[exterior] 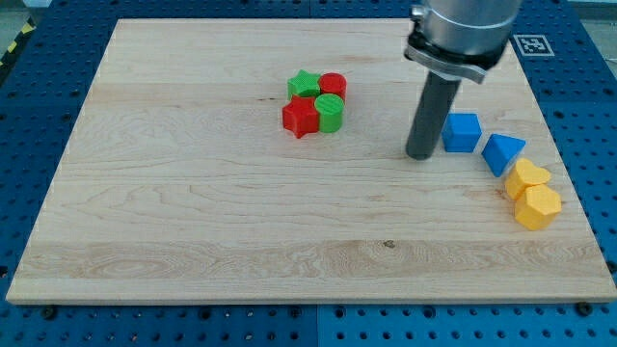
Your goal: Move the blue cube into the blue triangle
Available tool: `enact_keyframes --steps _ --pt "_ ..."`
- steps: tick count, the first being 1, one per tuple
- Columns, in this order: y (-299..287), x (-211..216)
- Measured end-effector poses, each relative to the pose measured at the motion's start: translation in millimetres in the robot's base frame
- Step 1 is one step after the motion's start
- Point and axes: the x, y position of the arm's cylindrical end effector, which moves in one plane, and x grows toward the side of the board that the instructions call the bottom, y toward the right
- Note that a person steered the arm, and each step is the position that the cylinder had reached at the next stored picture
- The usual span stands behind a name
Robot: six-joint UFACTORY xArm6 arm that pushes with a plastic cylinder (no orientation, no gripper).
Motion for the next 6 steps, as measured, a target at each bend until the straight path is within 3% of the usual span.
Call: enact_keyframes --steps 1,6 --pt "0 -18" --pt "55 -20"
